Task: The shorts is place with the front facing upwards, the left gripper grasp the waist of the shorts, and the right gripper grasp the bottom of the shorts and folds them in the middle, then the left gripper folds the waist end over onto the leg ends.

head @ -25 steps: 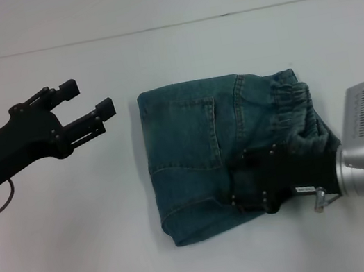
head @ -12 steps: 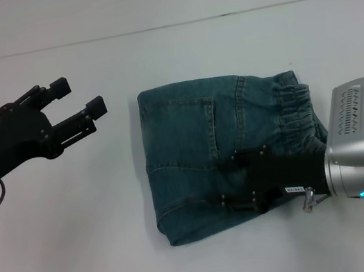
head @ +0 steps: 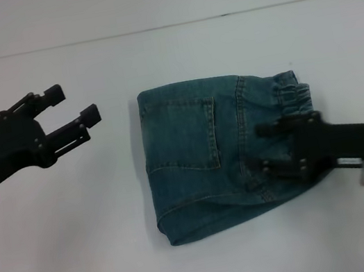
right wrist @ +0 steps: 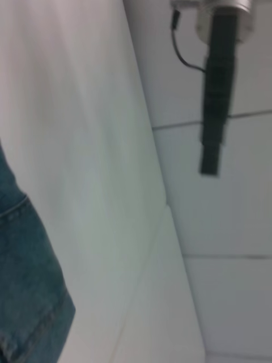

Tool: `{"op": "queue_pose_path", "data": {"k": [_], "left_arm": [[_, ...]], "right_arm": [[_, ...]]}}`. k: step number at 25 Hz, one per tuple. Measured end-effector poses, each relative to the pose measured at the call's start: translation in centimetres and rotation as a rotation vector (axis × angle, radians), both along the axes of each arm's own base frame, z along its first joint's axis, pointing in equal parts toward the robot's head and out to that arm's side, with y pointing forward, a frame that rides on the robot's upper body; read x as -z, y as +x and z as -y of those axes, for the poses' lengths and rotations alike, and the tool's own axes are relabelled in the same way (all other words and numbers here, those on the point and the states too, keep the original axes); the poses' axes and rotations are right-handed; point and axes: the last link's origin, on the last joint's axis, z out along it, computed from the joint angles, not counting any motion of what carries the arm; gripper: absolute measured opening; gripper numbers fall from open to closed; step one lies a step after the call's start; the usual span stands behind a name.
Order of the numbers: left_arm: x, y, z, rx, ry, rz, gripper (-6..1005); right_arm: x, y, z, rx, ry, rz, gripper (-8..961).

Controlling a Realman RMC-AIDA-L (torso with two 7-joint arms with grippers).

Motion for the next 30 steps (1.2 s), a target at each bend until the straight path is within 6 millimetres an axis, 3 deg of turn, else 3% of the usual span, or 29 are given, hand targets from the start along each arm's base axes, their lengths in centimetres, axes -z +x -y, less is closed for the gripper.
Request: {"op": "queue_pose_path", "data": {"k": [7, 14, 22, 30], "left_arm": [[-0.4, -2.9, 1.3, -0.067, -0.009, -0.008, 842], [-0.6, -5.5, 3.2, -0.122, -0.074, -0.078, 842], [-1.5, -6.9, 5.0, -0.144, -0.149, -0.123, 841], [-0.8, -6.8, 5.3, -0.123, -0.228, -0.148, 846]], "right_arm": [[-6.6, 1.9, 2.1, 0.018, 0.048, 0.014, 672], [-10.2, 3.8, 5.2, 0.126, -0.004, 0.039, 764], [-12.5, 5.8, 7.5, 0.211, -0.001, 0.058, 819], [-12.7, 5.9, 7.5, 0.203, -0.003, 0.078, 846]]}}
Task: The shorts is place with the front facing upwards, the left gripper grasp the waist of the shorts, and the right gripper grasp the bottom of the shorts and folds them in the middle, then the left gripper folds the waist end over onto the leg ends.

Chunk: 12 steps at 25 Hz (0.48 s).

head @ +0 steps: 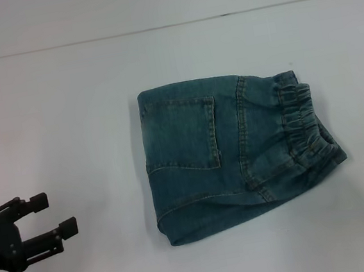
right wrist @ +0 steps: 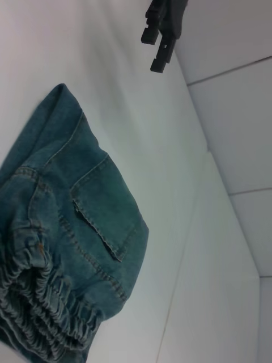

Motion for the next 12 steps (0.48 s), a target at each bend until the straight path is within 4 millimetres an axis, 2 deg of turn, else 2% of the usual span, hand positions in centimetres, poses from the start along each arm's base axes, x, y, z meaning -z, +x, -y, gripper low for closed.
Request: {"op": "queue_pose_path", "data": {"k": [12], "left_arm": [[0.5, 0.8, 0.6, 0.043, -0.046, 0.033, 848]], "right_arm": [[1.1, -0.1, -0.7, -0.032, -0.043, 0.015, 847]]}}
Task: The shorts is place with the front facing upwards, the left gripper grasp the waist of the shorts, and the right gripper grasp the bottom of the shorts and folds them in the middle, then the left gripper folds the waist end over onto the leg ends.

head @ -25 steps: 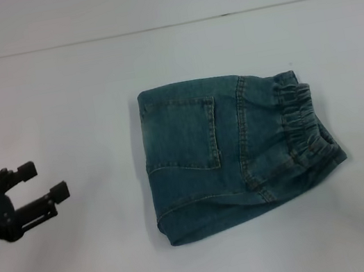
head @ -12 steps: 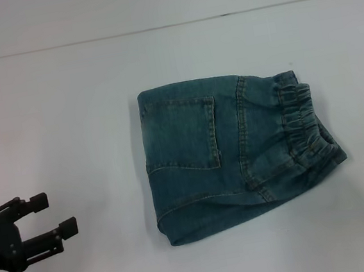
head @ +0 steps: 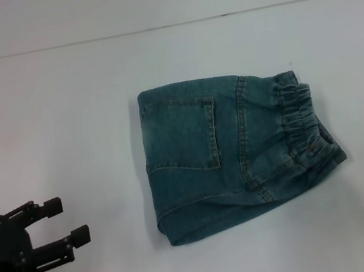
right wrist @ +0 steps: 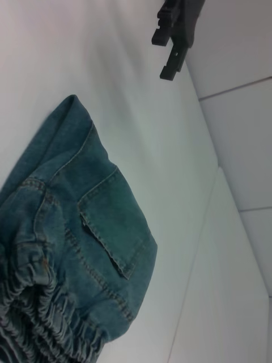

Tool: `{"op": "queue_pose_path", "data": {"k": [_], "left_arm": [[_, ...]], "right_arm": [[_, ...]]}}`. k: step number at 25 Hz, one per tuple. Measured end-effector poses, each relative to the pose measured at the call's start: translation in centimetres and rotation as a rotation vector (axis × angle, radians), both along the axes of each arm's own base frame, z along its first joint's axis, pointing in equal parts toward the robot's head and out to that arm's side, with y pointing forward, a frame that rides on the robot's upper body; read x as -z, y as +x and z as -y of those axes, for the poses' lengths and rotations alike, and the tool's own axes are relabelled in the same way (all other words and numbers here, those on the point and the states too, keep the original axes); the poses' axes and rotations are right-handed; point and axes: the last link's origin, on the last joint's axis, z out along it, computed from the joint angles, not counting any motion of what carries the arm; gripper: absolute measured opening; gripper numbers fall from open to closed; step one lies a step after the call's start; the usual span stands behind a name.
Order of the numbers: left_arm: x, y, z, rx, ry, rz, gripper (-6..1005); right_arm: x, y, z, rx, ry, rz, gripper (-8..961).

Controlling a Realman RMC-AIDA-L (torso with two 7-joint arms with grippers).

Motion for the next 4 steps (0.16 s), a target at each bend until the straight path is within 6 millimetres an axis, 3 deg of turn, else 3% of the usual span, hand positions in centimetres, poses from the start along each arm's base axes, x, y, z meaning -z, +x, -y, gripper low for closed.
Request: {"op": "queue_pose_path", "data": {"k": [4], "left_arm": [[-0.02, -0.1, 0.09, -0.005, -0.003, -0.001, 846]], "right_arm": [[0.28, -0.07, -0.26, -0.01, -0.006, -0.001, 847]]}}
